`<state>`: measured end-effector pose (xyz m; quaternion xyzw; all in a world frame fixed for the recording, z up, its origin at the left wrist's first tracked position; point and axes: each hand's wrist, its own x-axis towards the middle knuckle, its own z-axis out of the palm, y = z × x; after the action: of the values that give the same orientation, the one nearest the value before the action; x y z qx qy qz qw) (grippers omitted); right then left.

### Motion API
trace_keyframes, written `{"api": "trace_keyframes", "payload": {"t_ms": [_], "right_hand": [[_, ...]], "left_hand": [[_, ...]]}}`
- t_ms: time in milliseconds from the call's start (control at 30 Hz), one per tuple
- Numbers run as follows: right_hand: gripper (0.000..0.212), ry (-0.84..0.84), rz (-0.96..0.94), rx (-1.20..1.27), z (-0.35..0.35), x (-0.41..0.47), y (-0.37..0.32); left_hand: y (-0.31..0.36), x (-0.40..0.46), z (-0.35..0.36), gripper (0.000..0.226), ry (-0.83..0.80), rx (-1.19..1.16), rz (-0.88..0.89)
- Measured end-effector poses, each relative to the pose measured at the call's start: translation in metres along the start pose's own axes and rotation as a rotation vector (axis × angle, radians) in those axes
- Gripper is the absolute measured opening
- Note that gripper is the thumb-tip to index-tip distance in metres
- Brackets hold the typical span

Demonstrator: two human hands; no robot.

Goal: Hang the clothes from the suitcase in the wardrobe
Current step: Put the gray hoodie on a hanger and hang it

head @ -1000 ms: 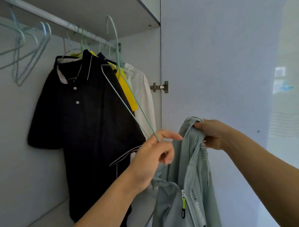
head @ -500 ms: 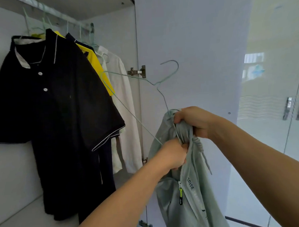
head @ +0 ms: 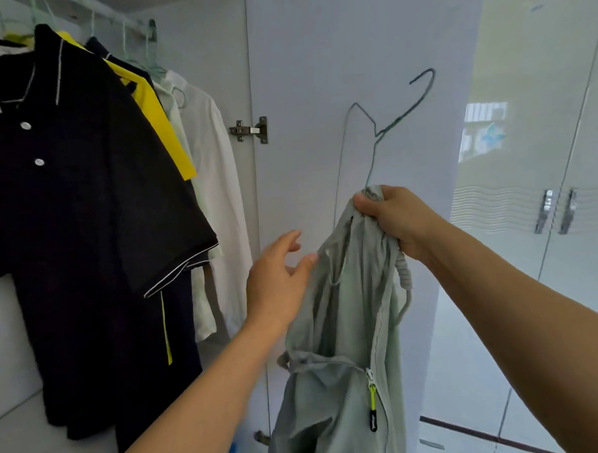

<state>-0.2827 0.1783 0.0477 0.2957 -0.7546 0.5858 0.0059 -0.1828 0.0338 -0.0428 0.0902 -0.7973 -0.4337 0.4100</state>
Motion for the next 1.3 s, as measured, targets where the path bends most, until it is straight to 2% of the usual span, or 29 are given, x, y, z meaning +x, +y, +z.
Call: {"api": "trace_keyframes", "payload": {"t_ms": [100, 200, 267, 333, 400, 433, 467, 533, 600, 667, 733, 800, 867, 933, 1000, 1133, 1300], "right_hand": [[0.03, -0.095, -0.104, -0.214, -0.006, -0.002, -0.008], [0.033, -0.188, -0.173, -0.475, -0.008, -0.003, -0.009], [0.035, -0.213, -0.192, -0.597, -0.008, -0.006, -0.009], [0.036, -0.276, -0.196, -0.656, -0.009, -0.008, -0.008], [0.034, -0.343, -0.194, -0.679, -0.011, -0.011, -0.004], [0.033, -0.362, -0.191, -0.694, -0.012, -0.011, -0.002], [0.033, -0.373, -0.184, -0.707, -0.012, -0.011, 0.001], [0.034, -0.368, -0.16, -0.714, -0.013, -0.011, 0.008], [0.033, -0.341, -0.126, -0.71, -0.012, -0.011, 0.015], [0.027, -0.281, -0.079, -0.647, -0.013, -0.01, 0.023], [0.022, -0.162, 0.026, -0.403, -0.015, -0.009, 0.033], [0.024, -0.017, 0.193, -0.094, -0.02, -0.007, 0.043], [0.027, 0.079, 0.351, 0.11, -0.028, -0.007, 0.053], [0.03, 0.137, 0.458, 0.123, -0.035, -0.008, 0.062], [0.032, 0.141, 0.506, 0.084, -0.038, -0.009, 0.068], [0.026, 0.148, 0.462, 0.069, -0.036, -0.012, 0.073], [0.028, 0.179, 0.417, -0.019, -0.041, -0.017, 0.077]], "left_hand": [[-0.003, 0.019, -0.013, 0.07, 0.193, 0.207, -0.032], [0.008, 0.038, -0.031, 0.098, 0.422, 0.435, 0.112], [0.019, 0.051, -0.04, 0.108, 0.402, 0.549, 0.221], [0.029, 0.062, -0.046, 0.11, 0.255, 0.65, 0.291], [0.039, 0.071, -0.05, 0.099, 0.05, 0.64, 0.348], [0.042, 0.073, -0.051, 0.085, -0.006, 0.626, 0.376], [0.045, 0.073, -0.053, 0.068, 0.008, 0.679, 0.409], [0.049, 0.07, -0.053, 0.039, 0.199, 0.932, 0.487], [0.054, 0.066, -0.05, 0.024, 0.277, 1.064, 0.55], [0.058, 0.064, -0.047, 0.023, 0.131, 1.005, 0.539], [0.057, 0.065, -0.049, 0.026, -0.055, 0.91, 0.386], [0.049, 0.063, -0.053, 0.024, -0.117, 0.844, 0.308], [0.042, 0.057, -0.057, 0.02, -0.179, 0.665, 0.27], [0.039, 0.05, -0.06, 0.02, -0.228, 0.48, 0.237], [0.038, 0.047, -0.06, 0.022, -0.202, 0.425, 0.227], [0.034, 0.042, -0.063, 0.022, -0.168, 0.421, 0.238], [0.031, 0.044, -0.08, 0.02, -0.116, 0.286, 0.218]]}}
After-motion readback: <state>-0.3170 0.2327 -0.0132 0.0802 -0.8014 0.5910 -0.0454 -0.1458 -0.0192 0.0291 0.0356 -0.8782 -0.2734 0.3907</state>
